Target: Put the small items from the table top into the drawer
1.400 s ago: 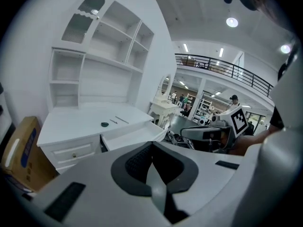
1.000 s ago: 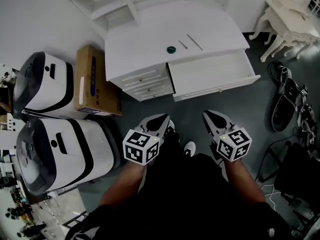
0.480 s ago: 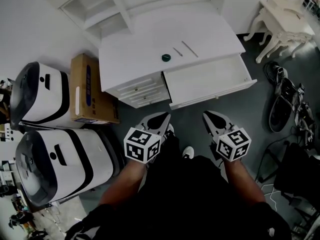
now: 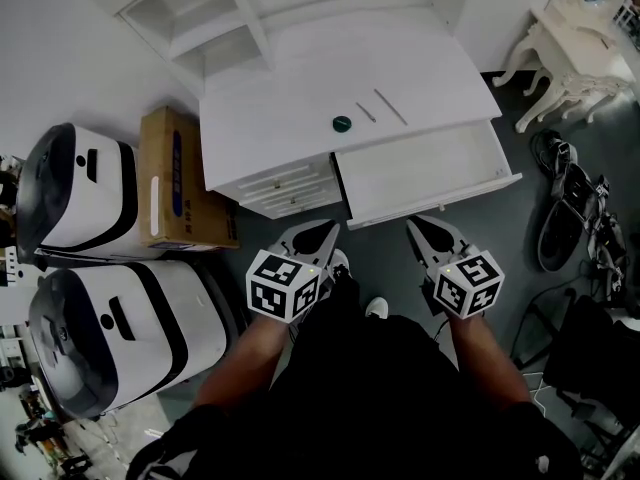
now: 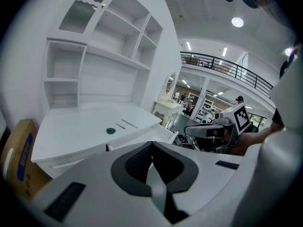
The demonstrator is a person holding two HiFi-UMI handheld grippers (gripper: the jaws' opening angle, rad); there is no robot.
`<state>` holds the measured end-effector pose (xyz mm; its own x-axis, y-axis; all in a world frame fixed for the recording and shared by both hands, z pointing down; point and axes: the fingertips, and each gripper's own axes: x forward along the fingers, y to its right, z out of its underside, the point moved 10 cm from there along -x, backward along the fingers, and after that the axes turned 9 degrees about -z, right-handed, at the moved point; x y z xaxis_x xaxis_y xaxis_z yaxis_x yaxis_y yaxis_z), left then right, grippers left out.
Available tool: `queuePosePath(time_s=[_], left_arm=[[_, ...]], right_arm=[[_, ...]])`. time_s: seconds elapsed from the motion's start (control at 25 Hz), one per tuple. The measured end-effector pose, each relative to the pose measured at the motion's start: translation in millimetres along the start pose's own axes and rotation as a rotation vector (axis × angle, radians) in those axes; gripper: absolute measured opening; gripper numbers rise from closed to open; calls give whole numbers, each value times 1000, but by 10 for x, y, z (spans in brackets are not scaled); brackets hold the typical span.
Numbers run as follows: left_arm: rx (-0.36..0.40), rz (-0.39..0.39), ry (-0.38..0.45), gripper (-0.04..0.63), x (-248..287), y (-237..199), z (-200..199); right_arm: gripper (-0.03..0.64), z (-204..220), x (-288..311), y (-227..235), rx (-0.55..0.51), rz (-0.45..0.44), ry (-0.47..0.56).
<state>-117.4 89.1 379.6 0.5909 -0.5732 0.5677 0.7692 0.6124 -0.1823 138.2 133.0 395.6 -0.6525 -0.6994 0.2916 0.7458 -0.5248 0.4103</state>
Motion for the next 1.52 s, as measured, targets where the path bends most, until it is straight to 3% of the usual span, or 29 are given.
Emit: queuePosePath(time_s=[0.28,0.92,1.12,1.52], left_arm=[[-25,21,-23,5,234,-269,-83],[6,89,-7,4,619,-973,-458],[41,82,-20,5,685,-1149,-430],[18,61,-15,4,810,-1164,-439]], right_arm=[[28,-72,306,122,11,15,-34],[28,-406,969,365,-28,115,-55],[28,-413,1136,430,-30,140,-71],[28,-567,1263,735,-33,133,-99]])
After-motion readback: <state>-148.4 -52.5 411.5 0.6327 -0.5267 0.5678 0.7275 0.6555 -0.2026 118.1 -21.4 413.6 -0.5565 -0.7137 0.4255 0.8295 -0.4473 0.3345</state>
